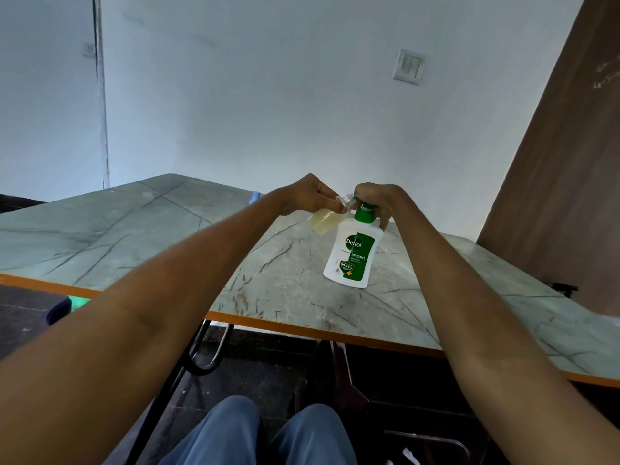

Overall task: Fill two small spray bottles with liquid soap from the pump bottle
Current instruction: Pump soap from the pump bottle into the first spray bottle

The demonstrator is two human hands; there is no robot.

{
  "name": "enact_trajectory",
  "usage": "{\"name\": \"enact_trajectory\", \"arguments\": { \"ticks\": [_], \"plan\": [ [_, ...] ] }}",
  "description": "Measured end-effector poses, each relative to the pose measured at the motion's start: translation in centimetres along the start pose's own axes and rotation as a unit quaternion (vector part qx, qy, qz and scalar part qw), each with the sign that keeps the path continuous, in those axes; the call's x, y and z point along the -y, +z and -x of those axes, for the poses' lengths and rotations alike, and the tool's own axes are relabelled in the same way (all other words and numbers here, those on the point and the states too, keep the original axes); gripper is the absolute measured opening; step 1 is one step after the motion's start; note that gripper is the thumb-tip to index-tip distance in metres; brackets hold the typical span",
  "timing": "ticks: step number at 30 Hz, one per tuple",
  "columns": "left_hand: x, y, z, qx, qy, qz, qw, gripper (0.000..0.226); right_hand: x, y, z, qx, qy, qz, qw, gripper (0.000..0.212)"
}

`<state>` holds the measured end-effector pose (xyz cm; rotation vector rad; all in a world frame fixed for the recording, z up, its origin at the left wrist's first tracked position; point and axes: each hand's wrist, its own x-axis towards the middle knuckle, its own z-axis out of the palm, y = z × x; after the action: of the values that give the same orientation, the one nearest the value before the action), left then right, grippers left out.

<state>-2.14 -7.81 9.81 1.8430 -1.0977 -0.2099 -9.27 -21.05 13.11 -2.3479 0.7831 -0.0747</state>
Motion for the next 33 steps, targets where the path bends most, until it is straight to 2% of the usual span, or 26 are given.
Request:
{"name": "enact_trajectory", "arguments": {
  "ticks": [10,19,25,33],
  "plan": [
    [-0.6,0.2,-0.1,-0.007,0.004,0.011,1.000,0.034,0.6,-0.7,0.3,0.007,-0.002,0.010,1.000,0.019],
    [-0.2,0.1,-0.1,-0.003,0.003,-0.003,1.000,0.033,-0.2,-0.1,-0.4,-0.005,-0.015,-0.011,1.000,0.027],
    [-0.3,0.1,-0.2,-0.007,0.002,-0.002,1.000,0.033,0.2,-0.4,0.2,0.023,-0.005,-0.003,1.000,0.023],
    [-0.6,0.3,-0.1,-0.011,0.002,0.013,1.000,0.033,0.3,-0.5,0.3,0.017,-0.020,0.006,1.000,0.022]
  ]
}}
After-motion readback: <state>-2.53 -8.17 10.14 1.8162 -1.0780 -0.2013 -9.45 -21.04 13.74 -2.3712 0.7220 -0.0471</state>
